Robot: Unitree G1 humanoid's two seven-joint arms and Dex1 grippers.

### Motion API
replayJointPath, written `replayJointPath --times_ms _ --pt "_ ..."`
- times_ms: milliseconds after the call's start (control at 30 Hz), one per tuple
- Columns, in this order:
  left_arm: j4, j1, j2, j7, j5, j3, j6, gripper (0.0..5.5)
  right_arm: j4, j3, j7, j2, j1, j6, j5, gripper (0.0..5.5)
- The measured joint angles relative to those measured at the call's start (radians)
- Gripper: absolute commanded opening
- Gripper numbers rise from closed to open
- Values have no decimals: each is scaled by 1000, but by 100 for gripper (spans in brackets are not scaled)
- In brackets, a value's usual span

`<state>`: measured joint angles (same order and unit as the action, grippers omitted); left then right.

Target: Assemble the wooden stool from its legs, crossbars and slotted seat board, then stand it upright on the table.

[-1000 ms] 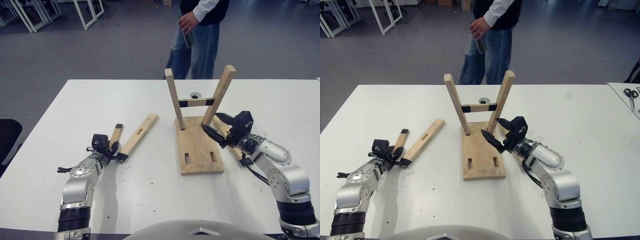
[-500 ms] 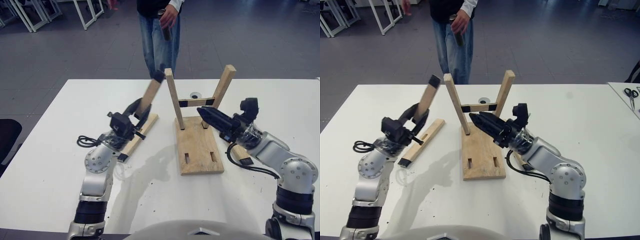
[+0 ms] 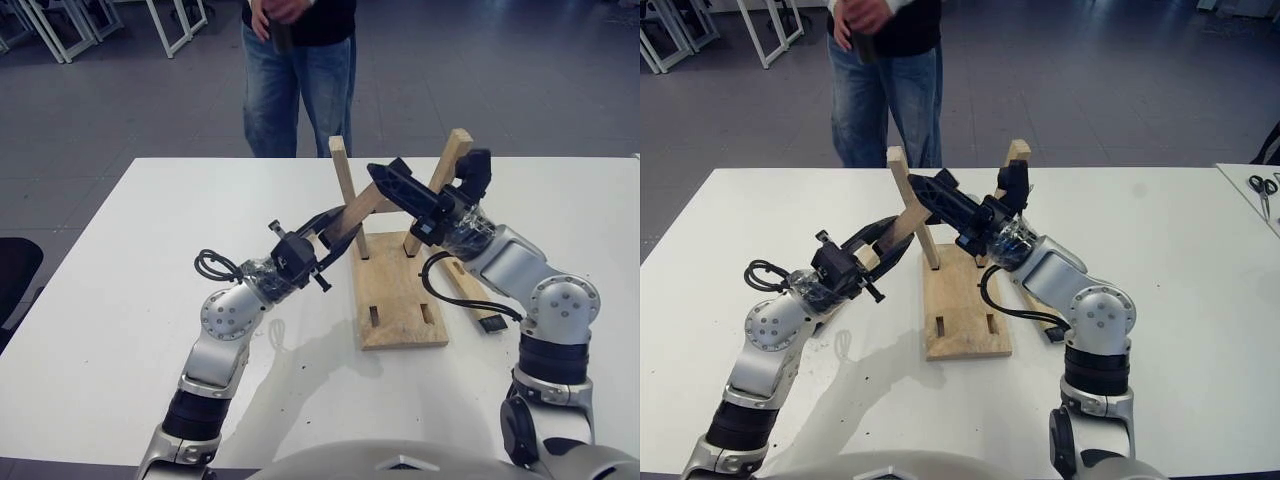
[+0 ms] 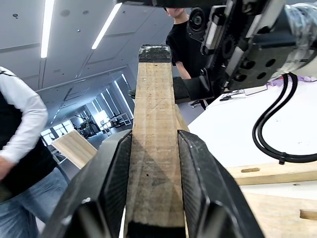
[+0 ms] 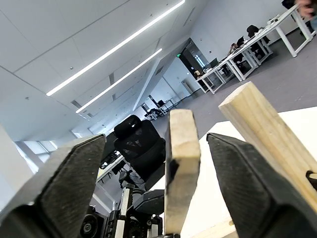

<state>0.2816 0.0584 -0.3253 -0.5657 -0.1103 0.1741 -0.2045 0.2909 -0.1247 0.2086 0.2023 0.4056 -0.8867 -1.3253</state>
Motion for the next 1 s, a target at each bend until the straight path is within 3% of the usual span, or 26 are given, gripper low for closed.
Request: replayJointPath --times_ms 500,633,667,800,1000 --pt "-18 25 -7 13 53 -10 -36 131 8 26 101 52 3 16 144 51" --pt "-35 36 -7 24 88 -10 -61 131 13 21 105 52 6 9 128 41" --pt "-40 41 -7 25 95 -9 -72 168 13 15 97 52 8 5 112 41" --pt "-70 54 -9 41 130 -10 -93 229 12 -53 51 60 18 -1 53 41" --pt "-144 13 -35 75 175 -25 -161 253 21 -154 63 193 -60 -28 15 41"
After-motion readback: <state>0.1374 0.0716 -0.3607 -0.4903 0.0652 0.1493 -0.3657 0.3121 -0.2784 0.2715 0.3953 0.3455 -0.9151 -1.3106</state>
